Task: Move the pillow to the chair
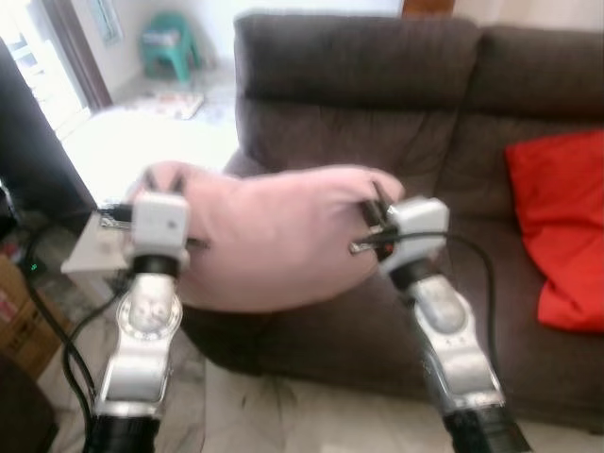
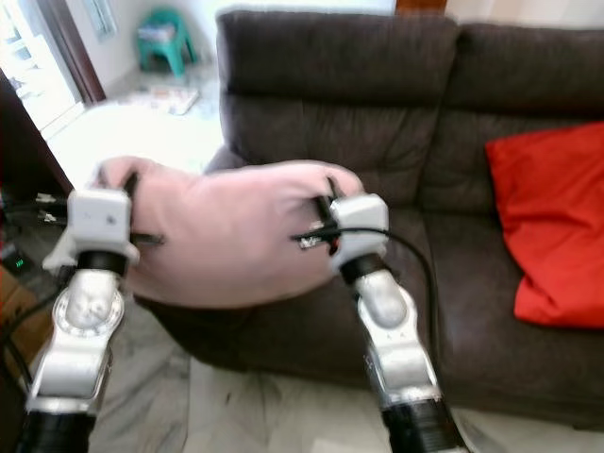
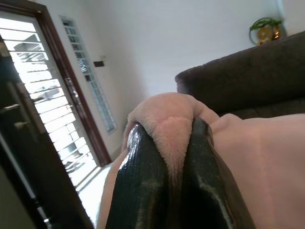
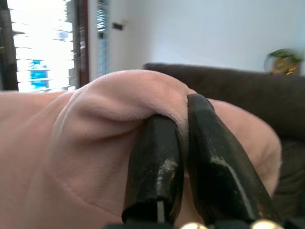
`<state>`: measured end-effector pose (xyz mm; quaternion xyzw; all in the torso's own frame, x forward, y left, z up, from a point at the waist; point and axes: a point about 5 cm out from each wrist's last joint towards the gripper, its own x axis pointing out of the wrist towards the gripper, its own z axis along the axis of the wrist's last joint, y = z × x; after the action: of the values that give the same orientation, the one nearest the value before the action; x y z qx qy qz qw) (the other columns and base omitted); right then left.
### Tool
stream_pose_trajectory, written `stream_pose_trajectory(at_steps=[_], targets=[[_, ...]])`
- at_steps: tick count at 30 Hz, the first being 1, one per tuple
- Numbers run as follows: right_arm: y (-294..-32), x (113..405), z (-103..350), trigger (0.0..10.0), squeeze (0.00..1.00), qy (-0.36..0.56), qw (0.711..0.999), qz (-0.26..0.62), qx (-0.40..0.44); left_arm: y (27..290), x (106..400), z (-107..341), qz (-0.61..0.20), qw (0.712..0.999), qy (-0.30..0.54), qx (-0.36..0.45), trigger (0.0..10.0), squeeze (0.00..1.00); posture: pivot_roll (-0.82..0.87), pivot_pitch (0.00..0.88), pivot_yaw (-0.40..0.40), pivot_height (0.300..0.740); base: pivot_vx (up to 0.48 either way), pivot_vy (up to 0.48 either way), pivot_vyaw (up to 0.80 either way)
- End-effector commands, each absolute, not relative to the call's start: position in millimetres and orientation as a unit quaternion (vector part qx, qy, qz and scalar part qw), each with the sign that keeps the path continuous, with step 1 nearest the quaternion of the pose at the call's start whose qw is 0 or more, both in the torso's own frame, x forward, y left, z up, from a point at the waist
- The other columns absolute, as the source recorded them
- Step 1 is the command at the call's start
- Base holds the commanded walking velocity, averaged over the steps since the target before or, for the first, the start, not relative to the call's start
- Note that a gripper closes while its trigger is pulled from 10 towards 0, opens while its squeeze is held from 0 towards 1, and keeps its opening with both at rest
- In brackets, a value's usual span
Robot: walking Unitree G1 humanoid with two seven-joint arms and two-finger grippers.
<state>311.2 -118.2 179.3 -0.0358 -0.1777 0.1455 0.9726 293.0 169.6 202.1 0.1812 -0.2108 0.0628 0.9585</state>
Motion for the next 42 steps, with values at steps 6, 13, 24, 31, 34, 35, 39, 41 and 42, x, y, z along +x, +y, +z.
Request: stream_pose_trajectory(at_steps=[6, 13, 24, 31, 34, 35, 39, 41, 42], targets=[[-101.6, 309.4, 198.2, 10.0, 0.0, -0.219, 0.959, 0.178, -0.031, 169.2, 292.0, 215.7, 0.062, 0.951, -0.242, 0.184, 10.0, 0.0, 0.06, 0.018, -0.022, 0.74, 0.277, 0.0, 0.0], [-98.2, 307.5, 200.3, 10.0, 0.0, -0.226, 0.954, 0.19, -0.042, 168.6, 291.9, 216.3, 0.062, 0.951, -0.242, 0.184, 10.0, 0.0, 0.06, 0.022, -0.025, 0.74, 0.28, 0.0, 0.18], [-95.8, 306.1, 200.2, 10.0, 0.0, -0.226, 0.953, 0.2, -0.041, 168.9, 292.1, 216.6, 0.063, 0.95, -0.243, 0.184, 10.0, 0.0, 0.06, 0.027, -0.028, 0.74, 0.279, 0.0, 0.57], [-96.7, 307.0, 200.0, 10.0, 0.0, -0.222, 0.954, 0.198, -0.032, 168.7, 292.6, 217.4, 0.062, 0.95, -0.243, 0.183, 10.0, 0.0, 0.06, 0.028, -0.027, 0.74, 0.279, 0.0, 0.0], [-96.7, 307.1, 199.9, 10.0, 0.0, -0.221, 0.954, 0.198, -0.032, 168.8, 292.6, 217.6, 0.063, 0.95, -0.243, 0.183, 10.0, 0.0, 0.06, 0.029, -0.027, 0.74, 0.277, 0.0, 0.0], [-96.8, 307.1, 199.8, 10.0, 0.0, -0.221, 0.954, 0.198, -0.032, 168.6, 292.5, 217.6, 0.063, 0.95, -0.243, 0.183, 10.0, 0.0, 0.06, 0.028, -0.027, 0.74, 0.277, 0.0, 0.0], [-96.8, 307.4, 199.9, 10.0, 0.0, -0.22, 0.955, 0.199, -0.032, 168.3, 292.9, 217.6, 0.061, 0.951, -0.243, 0.183, 10.0, 0.0, 0.06, 0.03, -0.026, 0.74, 0.277, 0.0, 0.0], [-96.5, 307.4, 199.9, 10.0, 0.0, -0.22, 0.954, 0.199, -0.032, 168.3, 292.9, 217.7, 0.061, 0.951, -0.243, 0.183, 10.0, 0.0, 0.06, 0.03, -0.026, 0.74, 0.279, 0.0, 0.0], [-96.3, 307.3, 199.8, 10.0, 0.0, -0.22, 0.954, 0.2, -0.032, 168.3, 292.9, 217.7, 0.061, 0.951, -0.243, 0.183, 10.0, 0.0, 0.06, 0.03, -0.026, 0.74, 0.277, 0.0, 0.0]])
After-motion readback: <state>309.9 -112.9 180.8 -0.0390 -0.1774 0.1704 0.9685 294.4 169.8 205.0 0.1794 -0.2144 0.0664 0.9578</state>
